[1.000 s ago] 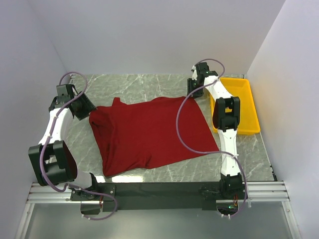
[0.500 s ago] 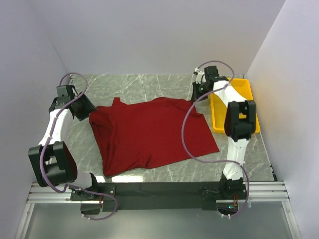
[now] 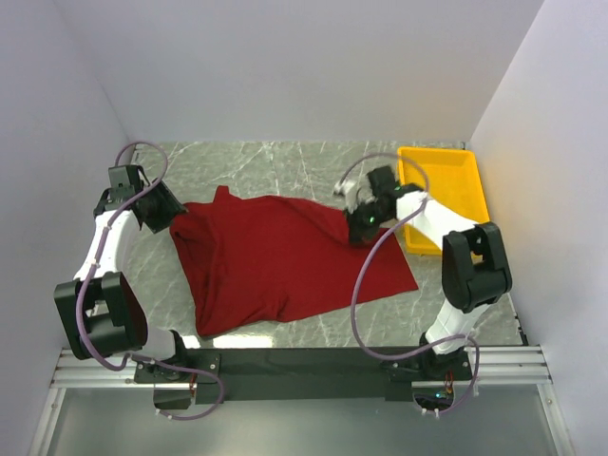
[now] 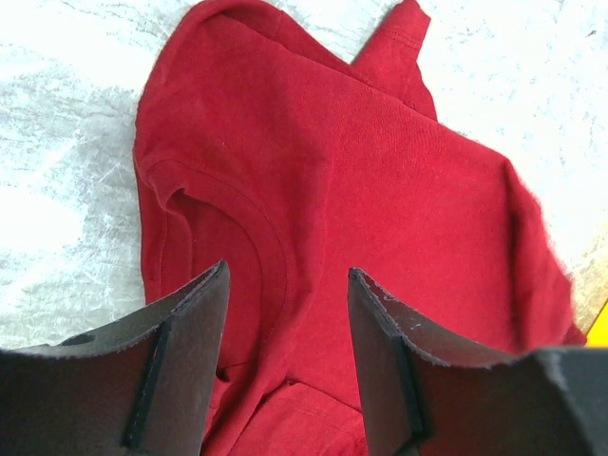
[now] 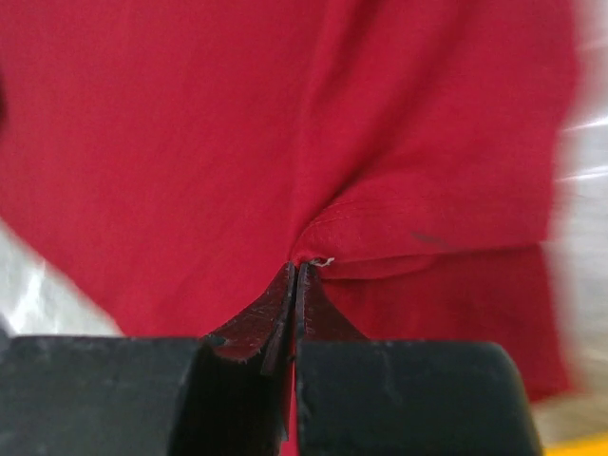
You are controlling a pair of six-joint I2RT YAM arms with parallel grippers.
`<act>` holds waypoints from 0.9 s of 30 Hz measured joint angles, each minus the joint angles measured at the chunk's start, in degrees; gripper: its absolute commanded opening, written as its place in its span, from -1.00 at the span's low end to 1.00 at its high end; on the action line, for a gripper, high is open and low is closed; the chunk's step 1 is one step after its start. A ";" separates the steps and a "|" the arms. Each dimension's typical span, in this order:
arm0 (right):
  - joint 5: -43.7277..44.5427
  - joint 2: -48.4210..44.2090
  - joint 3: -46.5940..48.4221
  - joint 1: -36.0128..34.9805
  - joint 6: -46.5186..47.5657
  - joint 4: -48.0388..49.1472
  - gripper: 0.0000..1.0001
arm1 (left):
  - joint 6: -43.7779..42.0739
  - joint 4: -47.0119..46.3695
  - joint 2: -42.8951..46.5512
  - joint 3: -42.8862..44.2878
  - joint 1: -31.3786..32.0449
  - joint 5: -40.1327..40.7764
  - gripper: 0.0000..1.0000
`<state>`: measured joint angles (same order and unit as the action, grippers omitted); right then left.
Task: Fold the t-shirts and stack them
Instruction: Flatten the tshirt out
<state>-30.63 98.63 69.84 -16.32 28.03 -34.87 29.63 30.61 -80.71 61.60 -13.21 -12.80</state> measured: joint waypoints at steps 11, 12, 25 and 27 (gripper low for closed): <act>-0.81 -6.34 -6.36 0.24 9.92 -7.67 -0.05 | -0.04 -0.04 0.55 -0.79 -0.11 -0.63 0.16; -1.60 -6.43 -4.48 1.73 9.05 -8.31 -0.03 | -0.02 -0.04 0.63 -0.85 -0.11 -0.68 0.16; -2.40 11.96 11.06 6.54 -15.15 -5.29 0.02 | -0.02 -0.63 1.51 -0.87 -0.44 -0.90 0.16; -1.68 14.21 11.06 6.56 -18.01 -5.68 0.03 | -0.02 -0.85 1.75 -0.96 -0.48 -0.90 0.17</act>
<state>-32.32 112.84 80.90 -9.76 10.02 -40.56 29.61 29.76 -78.96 60.64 -13.69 -13.69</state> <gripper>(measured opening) 0.510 0.583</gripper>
